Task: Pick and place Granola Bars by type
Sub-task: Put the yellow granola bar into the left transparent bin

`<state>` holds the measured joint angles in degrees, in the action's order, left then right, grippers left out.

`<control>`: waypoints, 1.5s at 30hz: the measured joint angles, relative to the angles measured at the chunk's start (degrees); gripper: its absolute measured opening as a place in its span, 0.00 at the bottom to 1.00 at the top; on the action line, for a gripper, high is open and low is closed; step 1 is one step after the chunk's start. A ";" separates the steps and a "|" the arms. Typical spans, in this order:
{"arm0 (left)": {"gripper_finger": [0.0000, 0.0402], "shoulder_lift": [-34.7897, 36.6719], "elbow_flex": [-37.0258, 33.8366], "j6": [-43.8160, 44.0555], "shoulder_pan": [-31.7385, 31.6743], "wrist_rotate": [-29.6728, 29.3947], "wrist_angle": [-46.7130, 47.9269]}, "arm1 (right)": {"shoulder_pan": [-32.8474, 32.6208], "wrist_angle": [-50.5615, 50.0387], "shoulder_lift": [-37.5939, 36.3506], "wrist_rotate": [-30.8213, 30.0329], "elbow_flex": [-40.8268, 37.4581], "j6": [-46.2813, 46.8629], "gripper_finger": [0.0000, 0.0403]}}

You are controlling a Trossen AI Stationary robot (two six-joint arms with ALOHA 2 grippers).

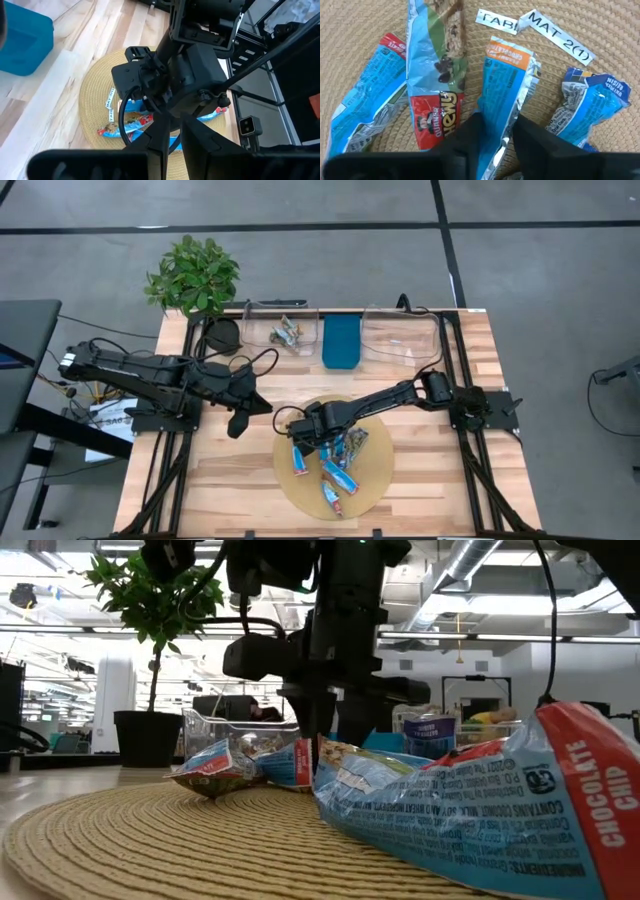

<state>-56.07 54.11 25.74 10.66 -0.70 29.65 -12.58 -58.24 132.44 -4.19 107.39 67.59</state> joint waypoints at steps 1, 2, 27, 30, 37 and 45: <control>0.09 0.00 0.00 0.00 0.00 0.00 0.01 | 0.00 0.00 0.00 0.00 0.00 0.00 0.21; 0.09 0.00 0.00 0.02 0.00 0.01 0.02 | 0.00 0.00 0.00 0.02 0.00 0.00 0.18; 0.40 -0.45 0.00 13.61 -6.97 -9.14 -10.64 | 7.88 1.92 -25.44 -19.35 0.04 -19.19 0.07; 0.44 -1.44 0.02 14.52 -9.08 -8.59 -16.28 | 8.79 4.68 -26.77 -17.63 0.04 -23.68 0.08; 0.47 -6.47 0.00 16.05 -13.45 -7.70 -21.55 | 9.28 8.95 -28.10 -14.94 -0.04 -29.44 0.06; 0.47 -10.67 0.00 15.73 -15.59 -6.02 -27.45 | 8.35 10.58 -28.22 -12.48 0.00 -31.03 0.06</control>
<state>-66.74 54.11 41.47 -4.93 -6.72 2.20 -4.23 -47.66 104.22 -16.67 107.39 36.56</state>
